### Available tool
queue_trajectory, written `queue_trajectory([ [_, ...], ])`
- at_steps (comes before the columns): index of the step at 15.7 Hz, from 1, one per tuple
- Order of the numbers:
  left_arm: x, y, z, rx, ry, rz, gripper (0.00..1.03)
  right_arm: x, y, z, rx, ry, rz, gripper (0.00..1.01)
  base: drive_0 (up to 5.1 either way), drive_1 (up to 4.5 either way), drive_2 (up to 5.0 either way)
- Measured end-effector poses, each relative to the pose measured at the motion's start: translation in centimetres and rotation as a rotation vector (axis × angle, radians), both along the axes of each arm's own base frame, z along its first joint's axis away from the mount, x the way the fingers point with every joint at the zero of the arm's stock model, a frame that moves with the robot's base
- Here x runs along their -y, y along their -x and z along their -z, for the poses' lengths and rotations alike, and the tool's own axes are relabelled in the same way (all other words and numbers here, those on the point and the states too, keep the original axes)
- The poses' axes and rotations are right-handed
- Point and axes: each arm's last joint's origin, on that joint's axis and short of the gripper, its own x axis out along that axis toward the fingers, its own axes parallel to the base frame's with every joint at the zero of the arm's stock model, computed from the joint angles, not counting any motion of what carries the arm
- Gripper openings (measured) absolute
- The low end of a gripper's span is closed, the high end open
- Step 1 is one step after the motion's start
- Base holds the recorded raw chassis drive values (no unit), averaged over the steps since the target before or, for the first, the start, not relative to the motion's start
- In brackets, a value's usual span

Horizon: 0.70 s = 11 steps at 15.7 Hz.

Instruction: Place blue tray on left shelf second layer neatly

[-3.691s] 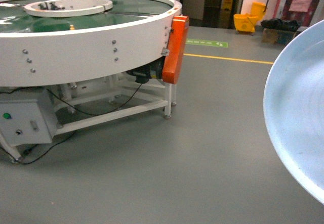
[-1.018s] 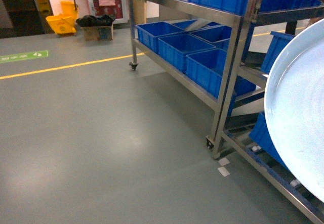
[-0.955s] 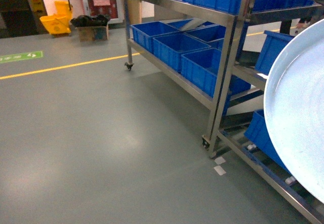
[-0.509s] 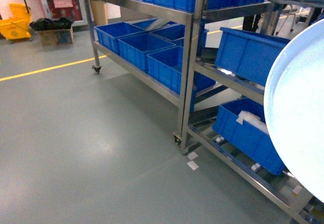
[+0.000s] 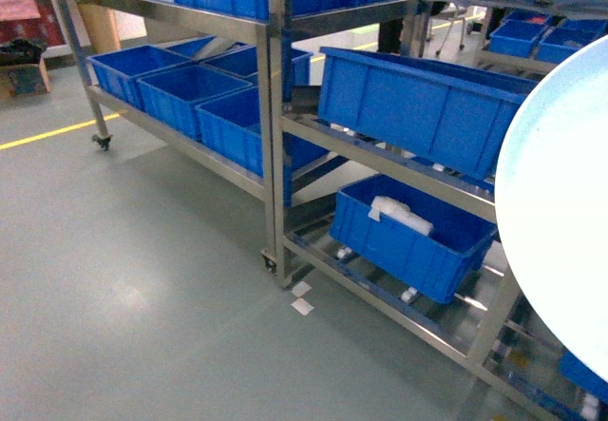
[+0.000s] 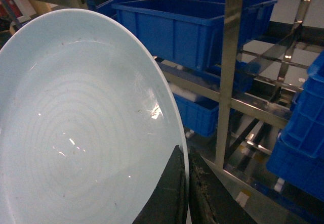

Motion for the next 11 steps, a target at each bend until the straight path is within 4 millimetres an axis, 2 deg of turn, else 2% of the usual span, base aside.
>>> queue_trajectory([
  [11, 0.0, 0.0, 0.0, 0.0, 0.0, 0.0, 0.98, 0.0, 0.0, 0.0, 0.0, 0.0, -0.001, 0.02, -1.6, -1.63, -1.6],
])
